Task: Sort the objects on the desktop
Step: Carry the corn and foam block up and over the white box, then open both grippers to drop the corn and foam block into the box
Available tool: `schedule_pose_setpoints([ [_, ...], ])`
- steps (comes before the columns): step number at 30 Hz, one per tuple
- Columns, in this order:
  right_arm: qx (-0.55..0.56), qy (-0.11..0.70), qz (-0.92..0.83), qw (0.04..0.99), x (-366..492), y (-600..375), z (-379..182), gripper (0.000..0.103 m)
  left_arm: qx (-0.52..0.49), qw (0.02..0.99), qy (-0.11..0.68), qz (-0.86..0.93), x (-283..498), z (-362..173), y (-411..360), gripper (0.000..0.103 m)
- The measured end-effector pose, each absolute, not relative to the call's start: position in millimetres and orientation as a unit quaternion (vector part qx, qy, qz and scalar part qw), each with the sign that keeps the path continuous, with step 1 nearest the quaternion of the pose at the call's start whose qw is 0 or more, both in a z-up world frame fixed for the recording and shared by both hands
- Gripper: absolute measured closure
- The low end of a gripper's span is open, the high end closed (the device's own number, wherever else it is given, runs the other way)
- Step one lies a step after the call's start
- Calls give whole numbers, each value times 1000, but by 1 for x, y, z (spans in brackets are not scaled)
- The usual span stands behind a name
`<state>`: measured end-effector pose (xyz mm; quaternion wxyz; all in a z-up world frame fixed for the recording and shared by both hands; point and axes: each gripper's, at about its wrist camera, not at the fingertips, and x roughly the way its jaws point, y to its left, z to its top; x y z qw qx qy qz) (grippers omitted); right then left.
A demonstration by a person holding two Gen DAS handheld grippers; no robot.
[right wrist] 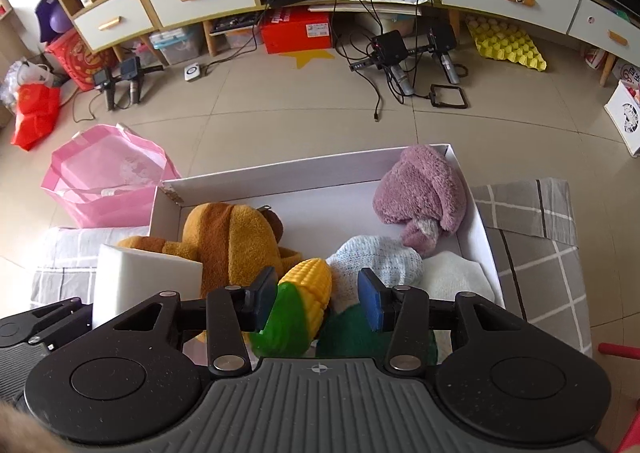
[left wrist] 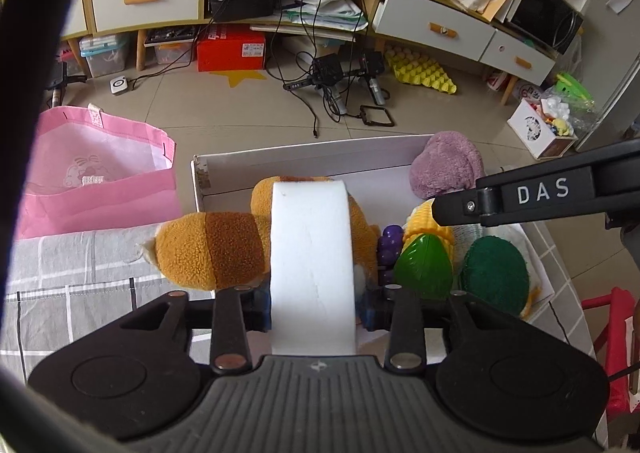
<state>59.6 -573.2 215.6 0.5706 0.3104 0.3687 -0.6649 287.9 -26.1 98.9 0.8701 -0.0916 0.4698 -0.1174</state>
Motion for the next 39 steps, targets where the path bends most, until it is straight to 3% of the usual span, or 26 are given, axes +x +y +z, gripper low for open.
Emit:
schedule_pose_setpoints([
  [1, 311, 367, -663, 573, 60, -574, 215, 51, -101, 869, 469, -119, 287, 98, -21, 0],
  [2, 310, 367, -662, 576, 61, -574, 214, 50, -113, 870, 464, -123, 285, 97, -19, 5],
  [3, 307, 367, -661, 579, 62, -574, 214, 49, -121, 869, 463, -125, 284, 97, -17, 1],
  [9, 297, 353, -658, 595, 63, -556, 225, 43, -134, 875, 447, -129, 265, 119, -11, 1],
  [13, 287, 336, -654, 614, 64, -526, 241, 32, -133, 886, 422, -137, 238, 146, -2, 1],
  [15, 274, 332, -653, 623, 66, -506, 249, 32, -130, 892, 410, -140, 221, 158, 2, 1],
  [21, 240, 330, -657, 634, 78, -428, 258, 16, -101, 901, 397, -140, 150, 173, 7, 1],
  [23, 222, 335, -663, 632, 82, -400, 254, 0, -87, 905, 393, -136, 127, 175, 7, 1],
  [39, 181, 355, -669, 627, 87, -259, 176, 1, -64, 904, 408, -115, 29, 121, 2, 1],
])
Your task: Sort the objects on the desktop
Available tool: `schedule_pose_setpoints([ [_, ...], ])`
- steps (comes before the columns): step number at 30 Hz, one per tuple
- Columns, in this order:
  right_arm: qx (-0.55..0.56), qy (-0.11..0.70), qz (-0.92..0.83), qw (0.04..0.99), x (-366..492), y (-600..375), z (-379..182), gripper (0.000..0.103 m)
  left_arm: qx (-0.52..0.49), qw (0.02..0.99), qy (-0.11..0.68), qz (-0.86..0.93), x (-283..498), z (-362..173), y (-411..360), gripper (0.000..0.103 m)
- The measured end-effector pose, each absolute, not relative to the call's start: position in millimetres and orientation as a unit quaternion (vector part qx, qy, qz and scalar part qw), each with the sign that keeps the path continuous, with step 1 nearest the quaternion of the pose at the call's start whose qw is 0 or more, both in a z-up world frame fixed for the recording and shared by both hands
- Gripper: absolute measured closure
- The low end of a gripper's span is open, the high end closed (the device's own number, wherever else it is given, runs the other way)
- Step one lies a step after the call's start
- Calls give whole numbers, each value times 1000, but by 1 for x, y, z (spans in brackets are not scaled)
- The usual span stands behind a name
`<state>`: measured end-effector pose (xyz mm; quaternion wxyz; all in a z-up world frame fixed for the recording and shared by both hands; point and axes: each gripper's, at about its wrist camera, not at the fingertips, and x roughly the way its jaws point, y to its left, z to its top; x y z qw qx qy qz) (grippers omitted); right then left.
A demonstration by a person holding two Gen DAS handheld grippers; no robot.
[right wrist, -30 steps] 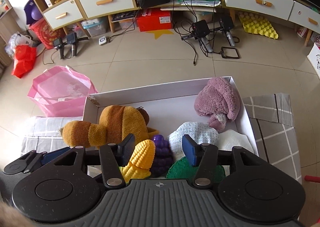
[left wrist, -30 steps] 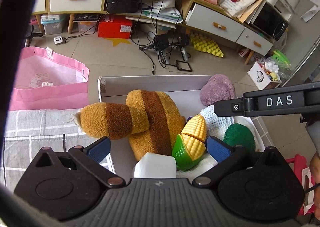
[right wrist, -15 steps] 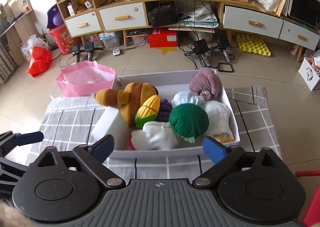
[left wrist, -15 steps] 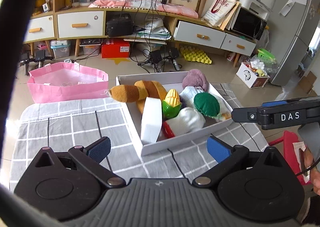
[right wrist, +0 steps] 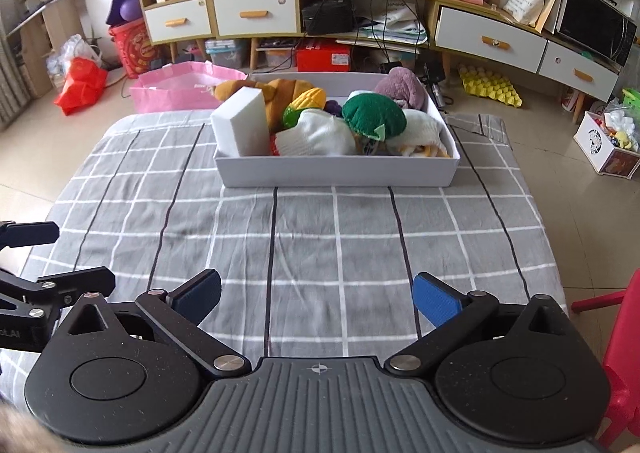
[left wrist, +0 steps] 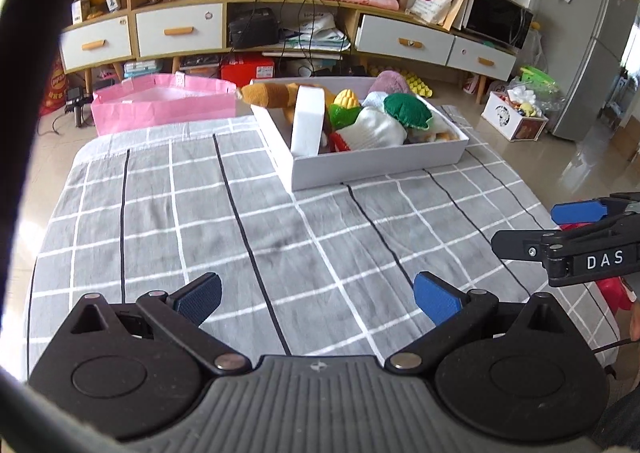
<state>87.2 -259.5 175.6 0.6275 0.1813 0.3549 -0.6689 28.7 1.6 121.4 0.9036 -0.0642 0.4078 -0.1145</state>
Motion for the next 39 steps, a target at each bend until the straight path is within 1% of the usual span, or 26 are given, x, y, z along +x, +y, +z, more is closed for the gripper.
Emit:
schedule_pose_setpoints([
  [3, 200, 364, -651, 635, 90, -251, 158, 1, -70, 898, 419, -115, 22, 106, 1, 1],
  [10, 210, 377, -631, 645, 97, -237, 139, 1, -47, 899, 422, -105, 13, 99, -1, 1],
  [16, 205, 350, -649, 644, 88, -239, 149, 1, -28, 908, 406, -101, 12, 101, -11, 1],
  [21, 152, 345, -679, 630, 91, -239, 157, 1, -12, 920, 380, -96, 16, 106, -27, 1],
  [25, 124, 326, -692, 632, 89, -243, 171, 1, -10, 933, 351, -84, 29, 118, -38, 1],
  [29, 125, 314, -699, 631, 79, -256, 183, 1, -8, 940, 332, -81, 46, 128, -46, 1],
  [34, 116, 317, -708, 620, 67, -272, 191, 1, -10, 943, 324, -76, 69, 134, -53, 1],
  [39, 120, 317, -706, 622, 58, -284, 193, 1, -12, 940, 333, -77, 78, 130, -58, 1],
])
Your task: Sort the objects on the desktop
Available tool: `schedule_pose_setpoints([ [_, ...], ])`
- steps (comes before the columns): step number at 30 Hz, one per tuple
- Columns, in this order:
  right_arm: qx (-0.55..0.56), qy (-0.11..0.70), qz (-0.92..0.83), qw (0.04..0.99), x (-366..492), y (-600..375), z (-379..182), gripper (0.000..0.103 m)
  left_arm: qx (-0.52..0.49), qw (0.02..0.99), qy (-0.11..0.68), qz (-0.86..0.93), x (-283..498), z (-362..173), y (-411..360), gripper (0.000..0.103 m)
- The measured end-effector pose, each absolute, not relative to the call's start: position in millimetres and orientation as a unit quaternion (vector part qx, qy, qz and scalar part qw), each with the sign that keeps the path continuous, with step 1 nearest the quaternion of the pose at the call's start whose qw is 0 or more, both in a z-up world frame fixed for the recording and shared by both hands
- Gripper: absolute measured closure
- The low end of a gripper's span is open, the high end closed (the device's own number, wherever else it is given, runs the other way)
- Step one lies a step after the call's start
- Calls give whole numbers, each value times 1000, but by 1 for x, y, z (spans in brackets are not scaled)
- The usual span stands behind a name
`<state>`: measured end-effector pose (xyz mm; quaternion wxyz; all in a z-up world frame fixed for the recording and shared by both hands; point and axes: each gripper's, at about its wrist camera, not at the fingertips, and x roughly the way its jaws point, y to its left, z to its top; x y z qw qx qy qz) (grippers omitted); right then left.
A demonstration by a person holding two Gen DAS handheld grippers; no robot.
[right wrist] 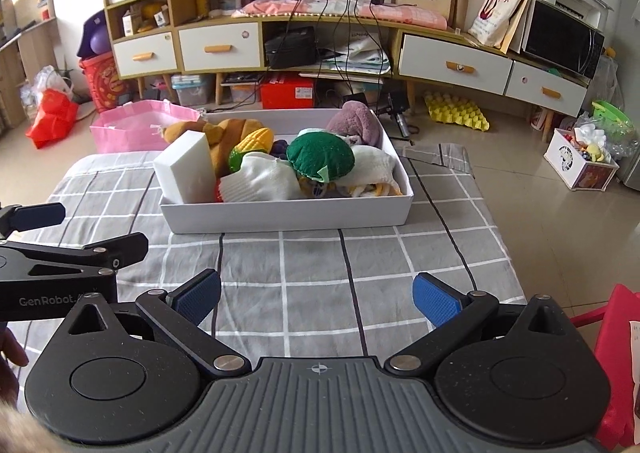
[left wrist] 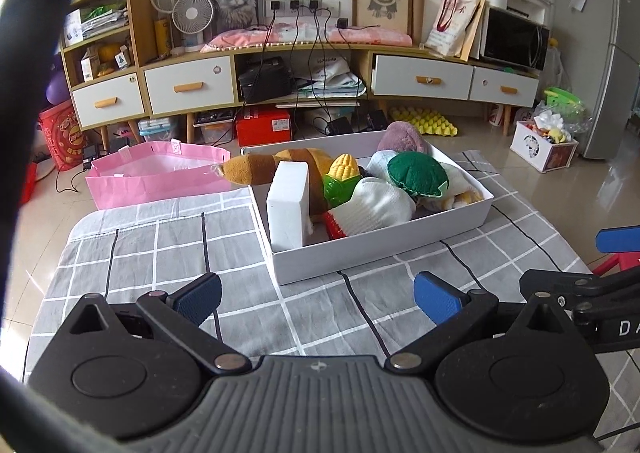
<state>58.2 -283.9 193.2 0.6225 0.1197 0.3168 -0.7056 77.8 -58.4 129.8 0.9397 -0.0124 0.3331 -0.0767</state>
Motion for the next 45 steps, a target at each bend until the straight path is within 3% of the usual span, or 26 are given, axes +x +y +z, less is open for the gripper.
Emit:
schedule_pose_setpoints([
  [30, 119, 327, -687, 637, 66, -281, 194, 1, -7, 940, 334, -69, 73, 135, -64, 1],
  [45, 74, 371, -676, 633, 87, -273, 195, 1, 10, 942, 331, -58, 70, 135, -64, 1],
])
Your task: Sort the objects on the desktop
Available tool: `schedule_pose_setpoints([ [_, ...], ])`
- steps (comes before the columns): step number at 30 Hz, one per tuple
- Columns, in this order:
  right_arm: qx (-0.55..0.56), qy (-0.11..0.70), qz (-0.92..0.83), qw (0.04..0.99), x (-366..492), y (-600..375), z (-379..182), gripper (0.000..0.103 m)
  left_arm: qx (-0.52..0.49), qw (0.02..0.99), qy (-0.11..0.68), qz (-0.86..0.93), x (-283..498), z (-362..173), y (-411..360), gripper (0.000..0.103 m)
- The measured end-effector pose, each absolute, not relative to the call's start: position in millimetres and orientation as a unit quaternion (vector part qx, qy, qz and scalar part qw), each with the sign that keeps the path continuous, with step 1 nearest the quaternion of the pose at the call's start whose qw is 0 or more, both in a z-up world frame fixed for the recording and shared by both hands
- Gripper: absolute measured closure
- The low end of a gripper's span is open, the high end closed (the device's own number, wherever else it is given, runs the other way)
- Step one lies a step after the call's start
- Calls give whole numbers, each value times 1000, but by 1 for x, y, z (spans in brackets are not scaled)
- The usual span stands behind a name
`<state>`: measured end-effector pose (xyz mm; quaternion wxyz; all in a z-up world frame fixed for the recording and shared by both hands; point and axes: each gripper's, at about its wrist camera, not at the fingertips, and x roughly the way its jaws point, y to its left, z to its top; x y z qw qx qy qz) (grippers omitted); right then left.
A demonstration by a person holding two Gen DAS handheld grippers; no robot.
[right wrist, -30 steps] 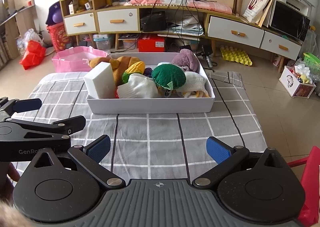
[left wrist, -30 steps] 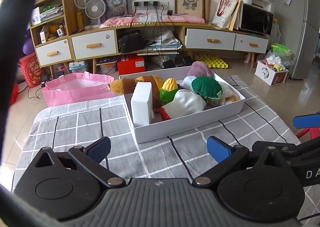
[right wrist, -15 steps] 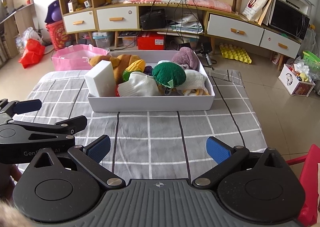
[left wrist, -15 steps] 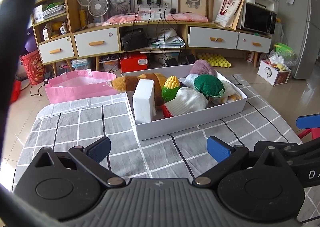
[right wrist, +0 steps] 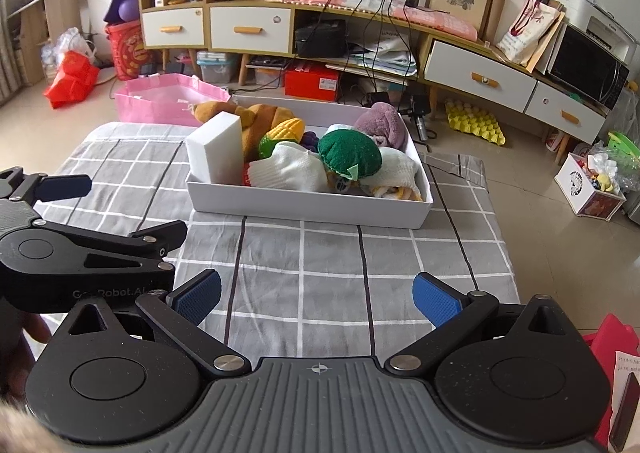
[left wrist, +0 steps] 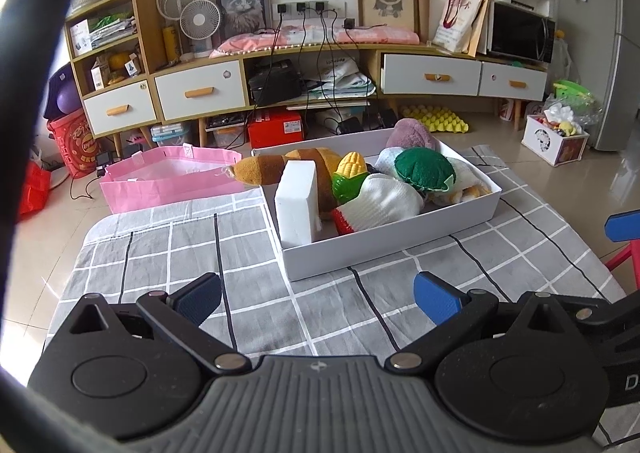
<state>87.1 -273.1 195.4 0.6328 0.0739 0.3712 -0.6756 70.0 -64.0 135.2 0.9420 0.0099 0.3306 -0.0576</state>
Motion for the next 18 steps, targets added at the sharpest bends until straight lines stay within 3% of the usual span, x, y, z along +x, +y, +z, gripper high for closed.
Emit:
schedule_pose_setpoints([
  [18, 43, 369, -684, 627, 93, -268, 195, 1, 15, 946, 321, -52, 67, 138, -63, 1],
])
